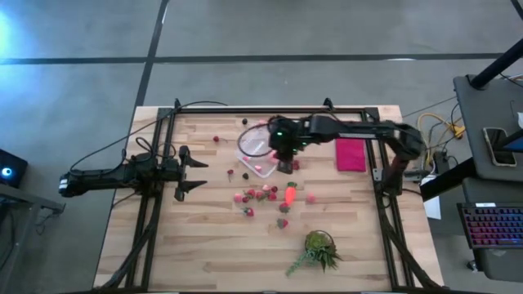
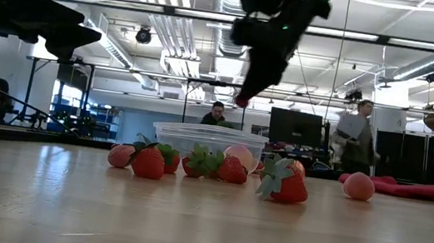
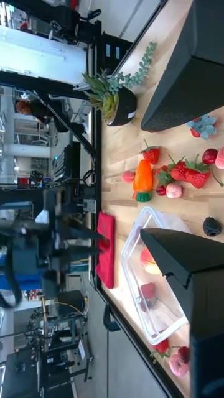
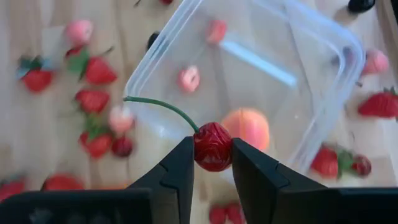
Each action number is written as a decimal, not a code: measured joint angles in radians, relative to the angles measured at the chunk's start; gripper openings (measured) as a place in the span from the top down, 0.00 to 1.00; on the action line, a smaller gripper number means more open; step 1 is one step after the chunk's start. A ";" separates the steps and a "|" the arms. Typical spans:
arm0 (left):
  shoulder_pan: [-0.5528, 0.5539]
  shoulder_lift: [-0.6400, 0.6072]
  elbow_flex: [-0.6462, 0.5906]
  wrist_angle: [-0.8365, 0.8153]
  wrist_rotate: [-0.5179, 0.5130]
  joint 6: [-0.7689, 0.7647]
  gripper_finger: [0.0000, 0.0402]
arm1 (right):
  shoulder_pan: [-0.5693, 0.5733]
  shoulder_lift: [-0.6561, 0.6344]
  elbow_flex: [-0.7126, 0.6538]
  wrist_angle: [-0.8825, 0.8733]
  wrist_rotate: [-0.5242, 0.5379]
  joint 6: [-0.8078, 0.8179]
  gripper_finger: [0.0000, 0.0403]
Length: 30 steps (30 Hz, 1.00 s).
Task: Pick and placing Produce into tupperware
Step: Put the red cherry into the transparent container, then put the pink apricot into the transparent container
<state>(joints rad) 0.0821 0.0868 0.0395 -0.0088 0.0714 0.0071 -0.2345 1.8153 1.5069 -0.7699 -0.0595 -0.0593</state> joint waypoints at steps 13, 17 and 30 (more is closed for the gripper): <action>0.000 0.003 0.000 -0.001 0.000 0.000 0.36 | -0.012 0.277 0.222 -0.198 0.050 -0.010 0.55; 0.000 0.004 0.000 0.000 0.000 0.000 0.36 | -0.004 0.250 0.227 -0.218 0.062 -0.024 0.47; 0.000 0.004 0.000 0.000 0.000 0.000 0.36 | -0.008 -0.069 -0.064 -0.457 -0.010 0.207 0.42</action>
<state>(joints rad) 0.0818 0.0910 0.0395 -0.0092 0.0712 0.0067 -0.2422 1.7460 1.4426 -1.2274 -0.0691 0.1475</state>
